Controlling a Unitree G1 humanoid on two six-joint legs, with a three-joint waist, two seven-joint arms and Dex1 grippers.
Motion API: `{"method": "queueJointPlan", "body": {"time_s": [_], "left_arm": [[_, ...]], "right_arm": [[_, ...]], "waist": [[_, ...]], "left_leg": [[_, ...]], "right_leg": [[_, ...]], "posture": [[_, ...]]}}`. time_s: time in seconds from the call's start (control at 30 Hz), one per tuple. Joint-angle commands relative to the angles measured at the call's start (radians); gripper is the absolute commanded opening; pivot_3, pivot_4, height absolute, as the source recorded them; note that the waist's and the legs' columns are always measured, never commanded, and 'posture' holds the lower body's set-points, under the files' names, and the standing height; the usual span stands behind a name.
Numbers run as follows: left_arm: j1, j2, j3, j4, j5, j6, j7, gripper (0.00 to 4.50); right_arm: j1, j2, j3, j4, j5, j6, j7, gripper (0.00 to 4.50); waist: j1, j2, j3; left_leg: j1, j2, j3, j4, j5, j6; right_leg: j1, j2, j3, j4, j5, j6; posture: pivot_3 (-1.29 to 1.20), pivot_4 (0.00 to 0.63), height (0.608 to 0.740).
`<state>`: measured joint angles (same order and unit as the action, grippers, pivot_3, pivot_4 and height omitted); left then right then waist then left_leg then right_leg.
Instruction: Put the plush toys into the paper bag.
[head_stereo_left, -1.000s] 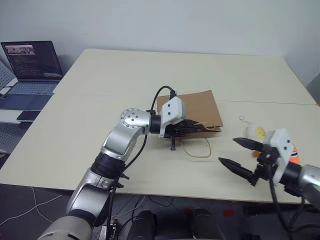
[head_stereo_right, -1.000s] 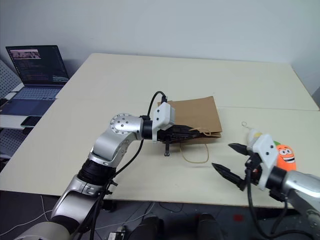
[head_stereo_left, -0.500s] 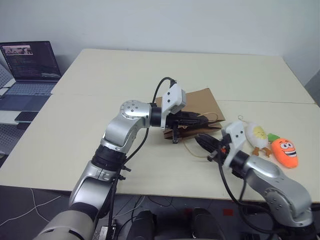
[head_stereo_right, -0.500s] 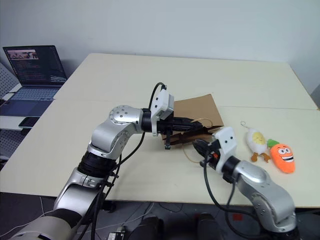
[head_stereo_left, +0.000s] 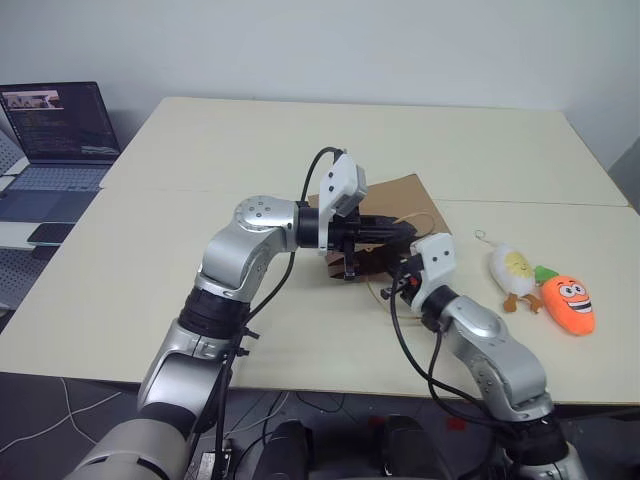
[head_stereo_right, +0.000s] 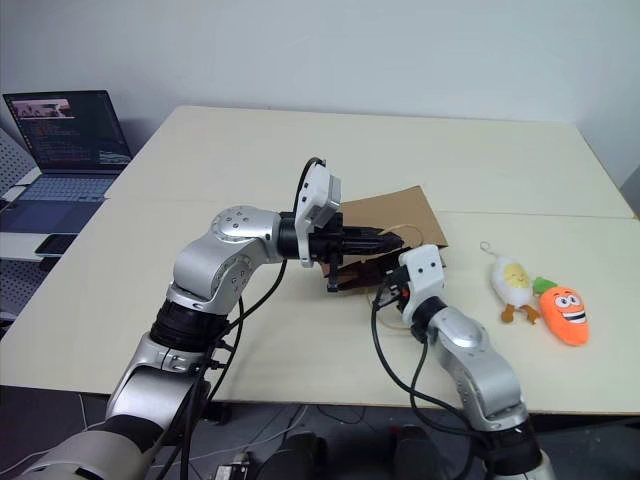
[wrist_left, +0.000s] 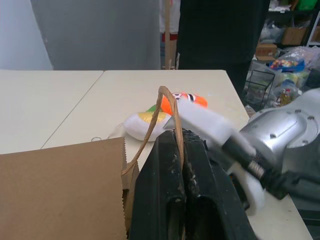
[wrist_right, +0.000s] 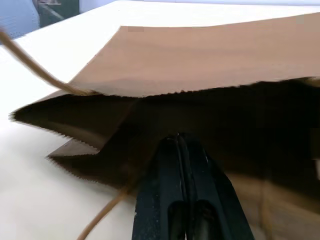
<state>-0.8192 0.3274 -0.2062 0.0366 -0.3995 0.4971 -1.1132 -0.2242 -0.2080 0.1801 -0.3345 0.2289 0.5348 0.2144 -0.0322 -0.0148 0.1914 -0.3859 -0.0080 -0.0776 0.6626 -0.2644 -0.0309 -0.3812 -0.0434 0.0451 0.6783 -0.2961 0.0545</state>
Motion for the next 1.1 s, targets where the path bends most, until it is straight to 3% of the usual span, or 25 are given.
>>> {"method": "queueJointPlan", "body": {"time_s": [0.03, 0.23, 0.47, 0.83, 1.1], "left_arm": [[-0.028, -0.008, 0.027, -0.036, -0.028, 0.007, 0.013, 0.0], [-0.048, 0.012, 0.038, -0.001, -0.016, -0.006, 0.018, 0.0], [-0.177, 0.008, 0.133, 0.105, -0.045, 0.006, 0.067, 0.0], [-0.366, 0.043, 0.173, 0.228, 0.058, -0.212, 0.13, 0.0], [-0.303, 0.045, 0.119, 0.197, 0.107, -0.245, 0.109, 0.0]], "right_arm": [[-0.033, 0.025, -0.008, 0.05, -0.053, -0.077, -0.029, 0.03], [-0.055, 0.102, -0.016, 0.217, -0.112, -0.198, -0.073, 0.03], [-0.08, 0.161, -0.019, 0.396, -0.145, -0.257, -0.083, 0.03], [-0.085, 0.194, -0.039, 0.442, -0.157, -0.214, -0.099, 0.03], [-0.092, 0.196, -0.037, 0.424, -0.158, -0.209, -0.077, 0.03]], "waist": [[0.0, 0.0, 0.0], [0.0, 0.0, 0.0], [-0.001, 0.0, 0.0], [-0.007, 0.0, 0.0], [-0.01, 0.0, 0.0]], "left_leg": [[0.0, 0.0, 0.0, 0.0, 0.0, 0.0], [0.0, 0.0, 0.0, 0.0, 0.0, 0.0], [-0.003, 0.001, 0.0, 0.0, 0.0, 0.0], [-0.003, 0.001, 0.0, 0.0, 0.002, -0.004], [-0.003, 0.001, 0.0, 0.0, 0.003, -0.004]], "right_leg": [[0.0, 0.0, 0.0, 0.0, 0.0, 0.0], [-0.001, 0.001, 0.0, 0.0, 0.0, 0.0], [-0.005, 0.004, 0.001, 0.002, 0.0, 0.0], [-0.005, 0.004, 0.001, 0.003, 0.0, 0.0], [-0.005, 0.005, 0.001, 0.003, 0.001, -0.001]], "posture": [[0.0, 0.15, 0.74], [0.0, 0.15, 0.74], [0.0, 0.15, 0.74], [0.0, 0.15, 0.74], [0.0, 0.15, 0.74]]}}
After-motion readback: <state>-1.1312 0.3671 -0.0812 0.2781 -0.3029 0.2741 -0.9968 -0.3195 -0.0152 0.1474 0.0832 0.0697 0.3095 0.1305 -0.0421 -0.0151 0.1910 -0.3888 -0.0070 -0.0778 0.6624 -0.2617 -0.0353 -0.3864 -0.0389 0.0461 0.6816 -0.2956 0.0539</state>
